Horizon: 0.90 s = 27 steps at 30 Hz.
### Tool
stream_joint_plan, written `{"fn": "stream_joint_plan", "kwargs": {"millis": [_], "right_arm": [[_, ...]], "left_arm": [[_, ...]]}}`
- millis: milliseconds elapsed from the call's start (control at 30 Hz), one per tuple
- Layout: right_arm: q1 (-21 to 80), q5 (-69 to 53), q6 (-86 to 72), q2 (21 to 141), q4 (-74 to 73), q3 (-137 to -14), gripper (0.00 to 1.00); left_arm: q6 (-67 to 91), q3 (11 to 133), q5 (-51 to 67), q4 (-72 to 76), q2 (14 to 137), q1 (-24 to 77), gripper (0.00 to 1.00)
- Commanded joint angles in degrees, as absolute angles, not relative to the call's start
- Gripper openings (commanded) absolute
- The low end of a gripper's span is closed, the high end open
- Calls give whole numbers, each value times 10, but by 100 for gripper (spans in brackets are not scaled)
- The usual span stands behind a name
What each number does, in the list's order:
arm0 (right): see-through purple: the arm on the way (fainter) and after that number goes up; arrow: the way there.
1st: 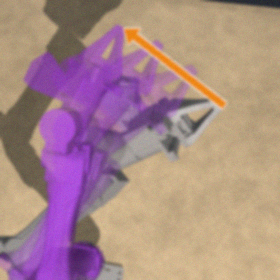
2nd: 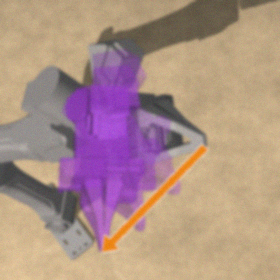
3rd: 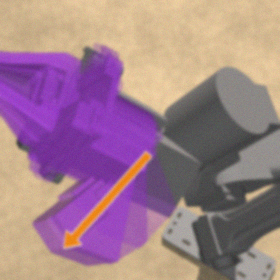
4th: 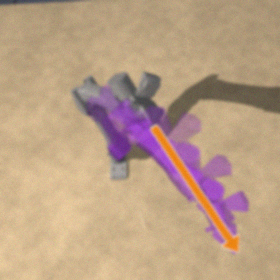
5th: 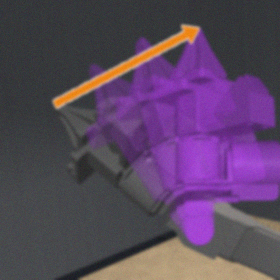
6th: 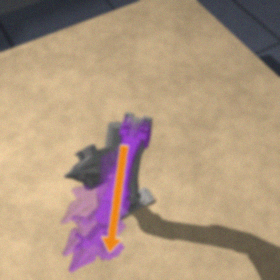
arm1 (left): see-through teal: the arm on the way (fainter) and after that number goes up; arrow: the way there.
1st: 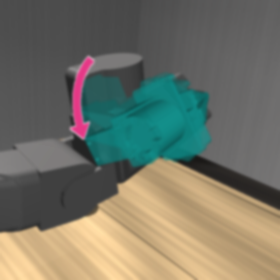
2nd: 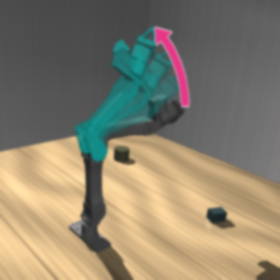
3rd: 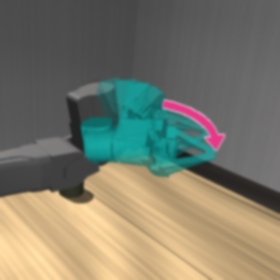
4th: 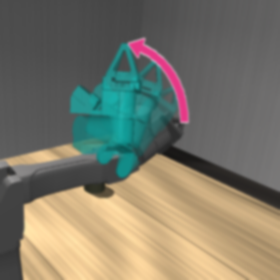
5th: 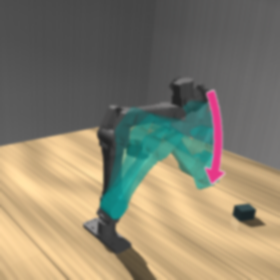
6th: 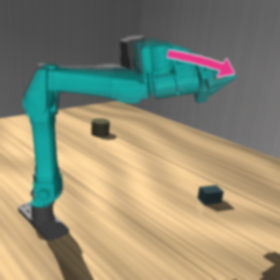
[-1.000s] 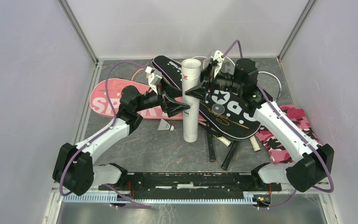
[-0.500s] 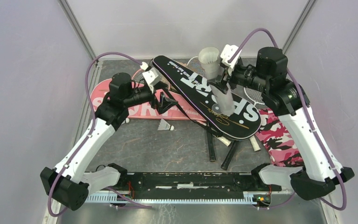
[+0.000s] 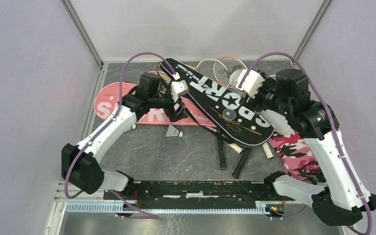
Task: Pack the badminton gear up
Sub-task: Pick up the shuttlecock at the center of the board.
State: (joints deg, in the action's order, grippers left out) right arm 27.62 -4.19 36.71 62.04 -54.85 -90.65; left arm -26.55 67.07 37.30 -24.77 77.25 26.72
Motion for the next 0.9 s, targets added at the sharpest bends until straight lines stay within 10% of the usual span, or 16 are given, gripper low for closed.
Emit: {"fn": "stream_joint_plan", "kwargs": {"millis": [0,867], "right_arm": [[275,-20,396,615,-562,-872,26],[272,-70,409,643,-540,-785,23]], "left_arm": [[-322,700,316,-310,784,268,89],[-211,564,415,-337,925,143,74]]}}
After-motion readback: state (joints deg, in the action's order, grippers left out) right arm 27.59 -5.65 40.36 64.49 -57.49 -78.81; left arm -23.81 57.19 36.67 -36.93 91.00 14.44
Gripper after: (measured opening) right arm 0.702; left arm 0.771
